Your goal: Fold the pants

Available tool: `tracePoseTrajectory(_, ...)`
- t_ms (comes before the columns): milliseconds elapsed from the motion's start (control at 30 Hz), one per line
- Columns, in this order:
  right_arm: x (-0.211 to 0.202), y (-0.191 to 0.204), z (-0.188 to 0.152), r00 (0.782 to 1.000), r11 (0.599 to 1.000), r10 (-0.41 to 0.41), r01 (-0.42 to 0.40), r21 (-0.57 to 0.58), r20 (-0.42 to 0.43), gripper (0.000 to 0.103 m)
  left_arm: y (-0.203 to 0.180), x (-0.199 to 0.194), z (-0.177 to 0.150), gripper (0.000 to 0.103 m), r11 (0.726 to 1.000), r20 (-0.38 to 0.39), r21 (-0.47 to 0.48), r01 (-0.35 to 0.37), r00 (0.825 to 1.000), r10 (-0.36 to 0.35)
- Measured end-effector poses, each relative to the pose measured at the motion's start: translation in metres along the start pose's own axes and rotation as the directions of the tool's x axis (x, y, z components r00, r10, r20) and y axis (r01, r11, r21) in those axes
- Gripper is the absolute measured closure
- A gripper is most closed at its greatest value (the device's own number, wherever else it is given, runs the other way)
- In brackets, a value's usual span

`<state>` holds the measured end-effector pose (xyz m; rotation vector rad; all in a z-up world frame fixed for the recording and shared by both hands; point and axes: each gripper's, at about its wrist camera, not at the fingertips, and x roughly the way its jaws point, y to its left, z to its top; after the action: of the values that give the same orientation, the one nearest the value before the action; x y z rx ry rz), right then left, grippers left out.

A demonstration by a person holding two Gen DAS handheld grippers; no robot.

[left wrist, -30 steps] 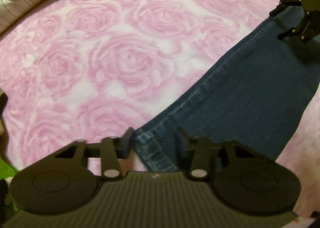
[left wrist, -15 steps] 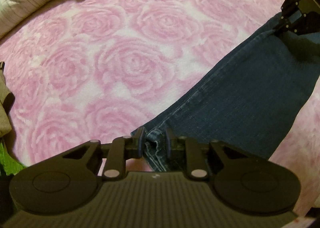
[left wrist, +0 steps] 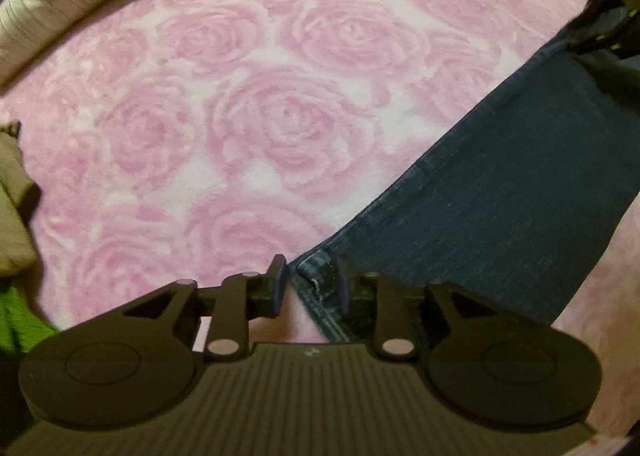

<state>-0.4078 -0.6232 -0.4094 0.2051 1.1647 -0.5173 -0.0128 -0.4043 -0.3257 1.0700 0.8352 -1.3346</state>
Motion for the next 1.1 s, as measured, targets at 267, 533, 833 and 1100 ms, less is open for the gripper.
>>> tracePoseTrajectory(267,-0.089,-0.017,-0.139,0.976,0.82,-0.204,0.21,0.533,-0.072,0.052,-0.064,-0.03,0.057,0.079,0.974,0.06,0.223,0.032,0.997,-0.046)
tracePoseTrajectory(533,-0.166,-0.004,-0.247,0.943,0.542,-0.33,0.227,0.809,-0.044,0.05,-0.244,-0.035,0.122,0.071,0.792,0.127,0.576,0.201,0.936,-0.33)
tracePoseTrajectory(833,-0.161,0.003,-0.312,0.958,0.393,-0.284,0.136,0.909,-0.021,0.05,-0.421,-0.008,0.118,0.055,0.424,0.097,0.898,0.116,0.889,-0.448)
tracePoseTrajectory(1100,-0.16,0.013,-0.304,0.947,0.364,-0.313,0.046,0.93,0.075,0.049,-0.413,-0.01,0.178,0.096,0.481,0.002,0.839,0.256,0.882,-0.472)
